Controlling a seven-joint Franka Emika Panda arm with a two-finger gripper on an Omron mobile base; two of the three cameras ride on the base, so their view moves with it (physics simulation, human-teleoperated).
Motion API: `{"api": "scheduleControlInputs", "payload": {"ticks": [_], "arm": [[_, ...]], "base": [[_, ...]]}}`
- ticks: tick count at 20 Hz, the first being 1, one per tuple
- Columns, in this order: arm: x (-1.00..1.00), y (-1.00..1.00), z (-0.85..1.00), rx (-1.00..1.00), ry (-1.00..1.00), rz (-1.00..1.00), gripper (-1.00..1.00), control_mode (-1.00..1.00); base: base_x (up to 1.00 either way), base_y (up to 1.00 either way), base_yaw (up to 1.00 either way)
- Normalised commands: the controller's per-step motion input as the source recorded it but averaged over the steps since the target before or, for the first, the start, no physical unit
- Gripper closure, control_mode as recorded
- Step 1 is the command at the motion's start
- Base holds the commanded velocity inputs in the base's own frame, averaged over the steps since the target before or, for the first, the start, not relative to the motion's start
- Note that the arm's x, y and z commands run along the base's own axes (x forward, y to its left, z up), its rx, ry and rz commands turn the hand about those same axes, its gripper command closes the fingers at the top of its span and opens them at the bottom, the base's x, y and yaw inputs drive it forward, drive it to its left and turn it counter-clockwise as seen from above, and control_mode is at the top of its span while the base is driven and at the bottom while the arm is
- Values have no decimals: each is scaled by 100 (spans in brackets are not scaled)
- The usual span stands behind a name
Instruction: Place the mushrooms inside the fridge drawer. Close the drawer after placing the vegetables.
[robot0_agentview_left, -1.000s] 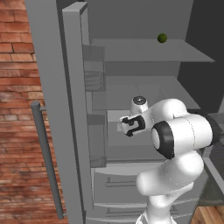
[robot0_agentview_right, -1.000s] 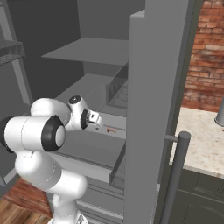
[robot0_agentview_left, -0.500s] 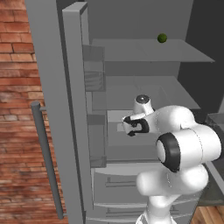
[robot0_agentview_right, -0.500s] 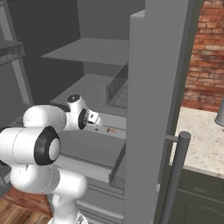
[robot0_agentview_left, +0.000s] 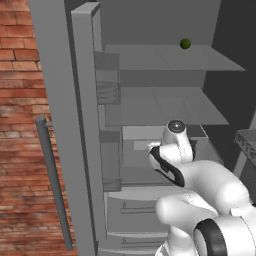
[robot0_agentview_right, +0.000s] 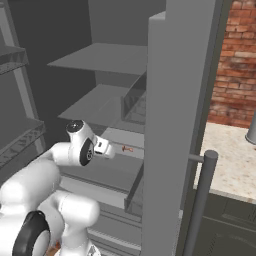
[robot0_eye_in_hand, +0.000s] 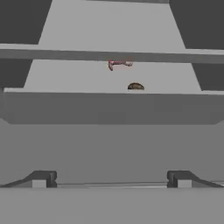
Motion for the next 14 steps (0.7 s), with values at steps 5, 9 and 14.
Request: {"api": "scheduleControlInputs", "payload": {"ticks": [5,9,14], "arm": [[-66,0,47,0,-6,0,-100,-100],[-31,0,70,0,-1,0,-100,-100],[-15,0,39,0,0,0,-100,-100]], "base": [[0,0,0],[0,0,0],[0,0,0]]}}
